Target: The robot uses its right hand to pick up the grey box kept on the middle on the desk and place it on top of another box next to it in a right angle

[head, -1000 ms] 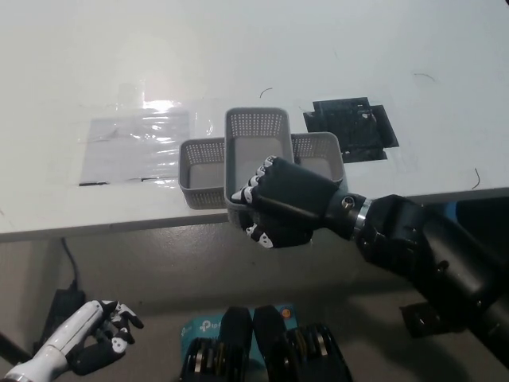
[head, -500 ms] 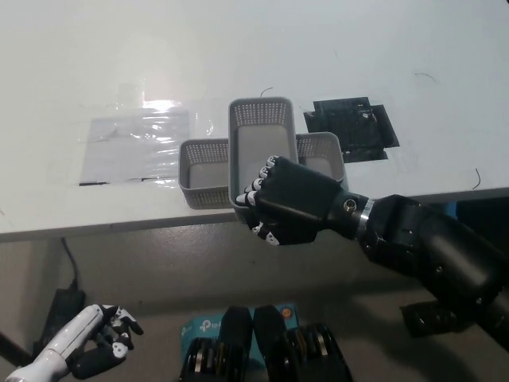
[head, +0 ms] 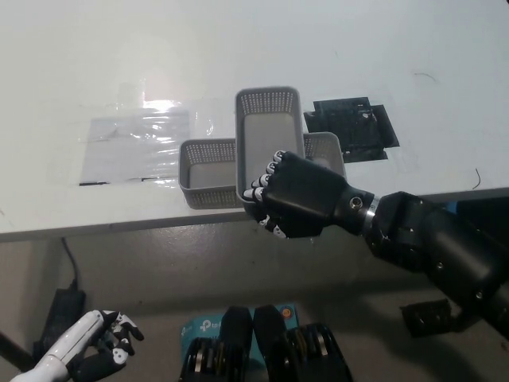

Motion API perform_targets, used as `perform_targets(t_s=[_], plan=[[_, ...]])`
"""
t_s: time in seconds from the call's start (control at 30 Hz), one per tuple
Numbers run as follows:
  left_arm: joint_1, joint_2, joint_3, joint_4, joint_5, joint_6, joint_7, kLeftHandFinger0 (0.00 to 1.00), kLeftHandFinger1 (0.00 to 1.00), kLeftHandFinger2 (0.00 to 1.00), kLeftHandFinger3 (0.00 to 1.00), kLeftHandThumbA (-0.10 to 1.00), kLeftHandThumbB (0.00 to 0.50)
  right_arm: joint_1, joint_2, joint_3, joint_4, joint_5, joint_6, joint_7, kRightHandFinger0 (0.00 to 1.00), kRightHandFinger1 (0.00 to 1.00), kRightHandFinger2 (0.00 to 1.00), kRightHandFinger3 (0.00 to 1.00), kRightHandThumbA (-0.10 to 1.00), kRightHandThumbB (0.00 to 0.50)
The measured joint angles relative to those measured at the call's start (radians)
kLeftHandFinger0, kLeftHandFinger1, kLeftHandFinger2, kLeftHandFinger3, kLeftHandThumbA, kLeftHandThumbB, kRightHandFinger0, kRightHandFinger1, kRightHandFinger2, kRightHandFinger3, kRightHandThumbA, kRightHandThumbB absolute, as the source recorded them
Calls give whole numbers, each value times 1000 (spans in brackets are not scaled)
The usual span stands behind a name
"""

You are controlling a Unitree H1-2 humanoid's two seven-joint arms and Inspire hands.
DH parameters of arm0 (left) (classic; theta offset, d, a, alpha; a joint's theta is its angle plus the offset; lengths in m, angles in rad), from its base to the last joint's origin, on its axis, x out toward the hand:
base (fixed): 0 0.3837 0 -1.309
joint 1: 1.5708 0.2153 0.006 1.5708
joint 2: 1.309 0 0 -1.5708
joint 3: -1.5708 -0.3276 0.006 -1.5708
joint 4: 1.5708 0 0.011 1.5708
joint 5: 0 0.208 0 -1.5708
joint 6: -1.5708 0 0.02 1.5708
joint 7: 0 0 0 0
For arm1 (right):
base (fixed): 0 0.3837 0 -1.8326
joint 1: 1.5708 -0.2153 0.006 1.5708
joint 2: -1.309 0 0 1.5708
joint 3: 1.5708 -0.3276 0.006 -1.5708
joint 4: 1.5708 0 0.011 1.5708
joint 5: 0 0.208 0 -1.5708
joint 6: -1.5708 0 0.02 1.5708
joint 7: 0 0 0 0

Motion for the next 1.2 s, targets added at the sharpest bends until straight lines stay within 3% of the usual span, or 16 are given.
perform_targets(t_s=[0.03, 0.17, 0.2, 0.27, 0.33, 0.37, 0.4, 0.5, 0.63, 0.8, 0.9, 0.93, 1.03, 1.13, 1.17, 1.2], plan=[[1, 0, 0, 0, 0, 0, 0, 334, 328, 387, 424, 48, 307, -1, 0, 0, 1, 0, 0, 0, 0, 0, 369, 169, -100, 48], [5, -1, 0, 0, -1, -4, 0, 342, 334, 389, 437, 60, 306, -5, 0, -1, 0, 3, 0, 11, 0, 36, 553, 242, -100, 40], [7, -1, 0, 0, -1, -5, 0, 343, 331, 386, 450, 99, 311, -8, 0, -1, 0, 6, 0, 17, 0, 52, 598, 254, -100, 2], [9, -1, -1, 0, 0, -5, 0, 327, 316, 370, 445, 98, 313, -13, -1, -1, -4, 13, 0, 33, 0, 88, 647, 230, -100, 0], [9, -1, -2, 0, 1, -6, 0, 329, 316, 367, 445, 91, 314, -15, -3, 0, -15, 35, 0, 53, 0, 164, 735, 387, -100, 19], [9, -1, -2, 0, 1, -6, 0, 327, 315, 366, 444, 88, 314, -15, -3, -2, -21, 47, 0, 66, 0, 183, 750, 549, -100, 20], [9, -1, -2, 0, 1, -6, 0, 326, 310, 361, 436, 65, 316, -15, -3, -6, -28, 62, 0, 81, 0, 201, 750, 649, -100, 2], [10, -3, -1, 0, -1, -6, 0, 341, 323, 374, 439, 102, 313, -15, -3, -24, -55, 122, 0, 140, 0, 228, 744, 701, -100, 0], [15, -5, -2, 0, -1, -5, 0, 329, 319, 382, 459, 105, 311, -15, -1, -67, -90, 192, 0, 228, 0, 207, 702, 719, -100, 0], [18, -7, -2, 1, -1, -5, 0, 305, 300, 360, 458, 87, 311, -13, 10, -113, -102, 281, 0, 306, 0, 62, 531, 620, -100, 0], [22, -8, -2, 1, -1, -4, 0, 306, 303, 367, 460, 81, 312, -11, 15, -138, -102, 333, 2, 347, 0, 79, 555, 630, -100, 2], [25, -8, -2, 1, -1, -4, 0, 290, 290, 355, 453, 68, 316, -10, 17, -149, -102, 353, 3, 365, 0, 29, 512, 588, -100, 0], [30, -10, -2, 1, -1, -5, 0, 286, 292, 359, 457, 60, 310, -10, 24, -178, -102, 403, 3, 401, 0, 11, 503, 583, -100, 0], [31, -12, -1, 1, -1, -8, 0, 273, 280, 347, 454, 29, 308, -10, 33, -199, -102, 443, 3, 430, 0, 30, 524, 586, -100, 38], [31, -12, -1, 1, -1, -9, 0, 283, 290, 356, 453, 40, 311, -10, 34, -200, -102, 453, 3, 437, 0, 57, 553, 613, -100, 47], [31, -12, -1, 1, -1, -9, 0, 287, 293, 360, 453, 45, 311, -10, 34, -201, -102, 457, 4, 440, 0, 93, 593, 667, -100, 18]])
